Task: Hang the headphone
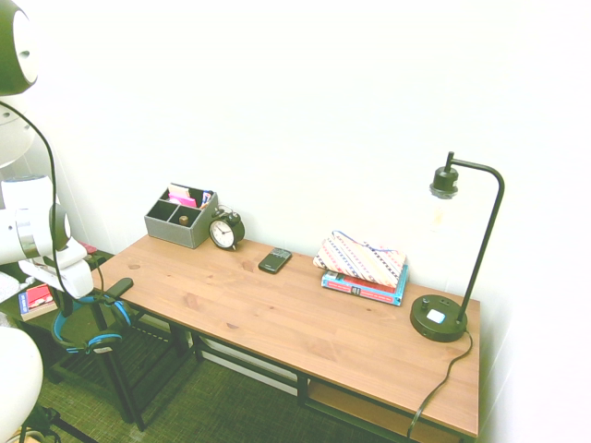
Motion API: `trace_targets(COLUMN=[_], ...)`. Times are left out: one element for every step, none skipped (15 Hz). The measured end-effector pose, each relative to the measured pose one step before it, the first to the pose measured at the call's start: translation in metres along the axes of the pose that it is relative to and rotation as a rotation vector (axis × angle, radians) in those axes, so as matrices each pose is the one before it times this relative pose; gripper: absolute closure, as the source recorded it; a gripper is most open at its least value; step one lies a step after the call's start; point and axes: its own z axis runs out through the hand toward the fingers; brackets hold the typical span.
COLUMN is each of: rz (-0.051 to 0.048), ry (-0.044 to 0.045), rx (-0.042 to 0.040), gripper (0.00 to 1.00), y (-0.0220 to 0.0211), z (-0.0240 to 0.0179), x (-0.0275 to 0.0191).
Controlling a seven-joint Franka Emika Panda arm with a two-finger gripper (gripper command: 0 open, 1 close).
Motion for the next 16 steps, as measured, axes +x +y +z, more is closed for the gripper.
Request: trace_targets(rz=[0.0134, 0.01381, 0.01275, 0.01261, 0.01383, 0.01815, 0.01515, 0.00746, 0.0041, 0.00245, 0.00214, 0.00093, 0.00273, 0.00509, 0.00503, 0.00546], ry=[-0.00677, -0.00948, -0.00746, -0.00209, 0.00332, 0.00091, -0.00293, -0.00272, -0.00328, -0.00287, -0.00221, -0.00055, -0.00001, -0.0005, -0.00045, -0.00072], rx=[0.00007, -0.00304, -0.00274, -0.00715, -0.00886, -0.00593, -0.00082, -0.00431, -0.00581, -0.00427, -0.00173, -0.00136, -0.00176, -0.00155, -0.00087, -0.00016], gripper=[1.0, 1.0, 1.0, 1.0, 1.0, 1.0, 0.0, 0.0, 0.0, 0.0, 0.0, 0.0, 0.0, 0.0, 0.0, 0.0], y=[-0.00405, -0.00289, -0.00319, -0.00286, -0.00132, -0.00086, -0.00017, 0.00072, 0.00105, 0.00088, 0.00021, 0.00019, 0.00044, 0.00068, 0.00083, 0.00117], z=[0.00929, 0.0094, 0.00901, 0.00883, 0.00836, 0.00696, 0.00547, 0.00412, 0.00293, 0.00196, 0.00071, 0.0006, 0.00057, 0.00058, 0.00059, 0.00066], x=[-0.00085, -0.00011, 0.00096, 0.00257, 0.00376, 0.0037, 0.0022, 0.0011, 0.00059, 0.00029, 0.00084, 0.00115, 0.00193, 0.00233, 0.00205, 0.00211])
